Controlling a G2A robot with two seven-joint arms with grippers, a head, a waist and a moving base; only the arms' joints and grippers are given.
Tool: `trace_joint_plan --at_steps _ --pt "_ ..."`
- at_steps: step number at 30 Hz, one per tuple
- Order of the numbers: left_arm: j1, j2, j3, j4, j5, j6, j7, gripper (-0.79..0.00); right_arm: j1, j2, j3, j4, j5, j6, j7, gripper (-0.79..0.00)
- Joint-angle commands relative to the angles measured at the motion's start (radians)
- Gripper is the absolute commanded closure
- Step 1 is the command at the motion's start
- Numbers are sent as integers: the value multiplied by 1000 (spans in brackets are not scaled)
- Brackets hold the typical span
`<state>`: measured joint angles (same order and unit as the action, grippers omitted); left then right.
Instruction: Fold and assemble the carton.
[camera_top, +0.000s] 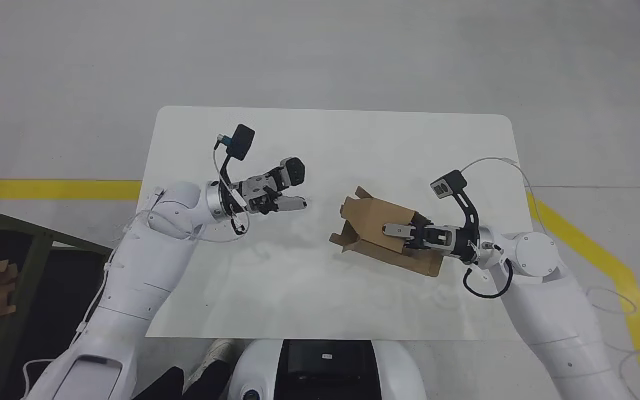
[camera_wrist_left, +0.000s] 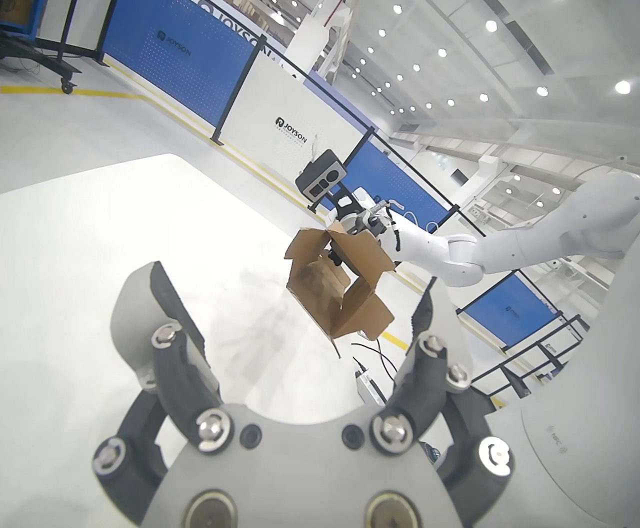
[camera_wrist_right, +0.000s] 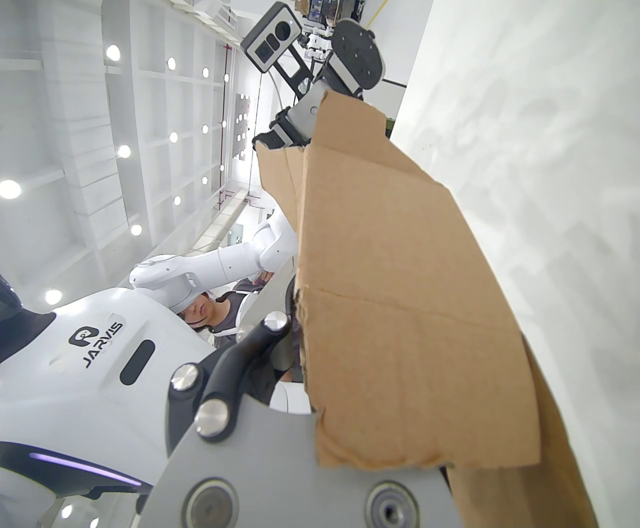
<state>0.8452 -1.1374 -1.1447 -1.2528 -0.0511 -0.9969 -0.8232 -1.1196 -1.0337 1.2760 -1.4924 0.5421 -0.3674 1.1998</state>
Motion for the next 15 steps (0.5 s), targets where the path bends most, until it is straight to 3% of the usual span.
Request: trace_joint_plan --at_steps 1,5,7,10,15 --pt "0 0 0 0 0 0 0 -785 0 0 0 0 0 0 0 0" --pt "2 0 -1 0 5 5 4 -785 0 0 0 0 0 0 0 0" --pt "16 2 -8 -15 77 35 36 -785 0 0 0 0 0 0 0 0" --pt "37 3 -19 -36 202 -15 91 -785 0 0 0 0 0 0 0 0" --pt "98 8 -29 -125 424 -15 235 -785 0 0 0 0 0 0 0 0"
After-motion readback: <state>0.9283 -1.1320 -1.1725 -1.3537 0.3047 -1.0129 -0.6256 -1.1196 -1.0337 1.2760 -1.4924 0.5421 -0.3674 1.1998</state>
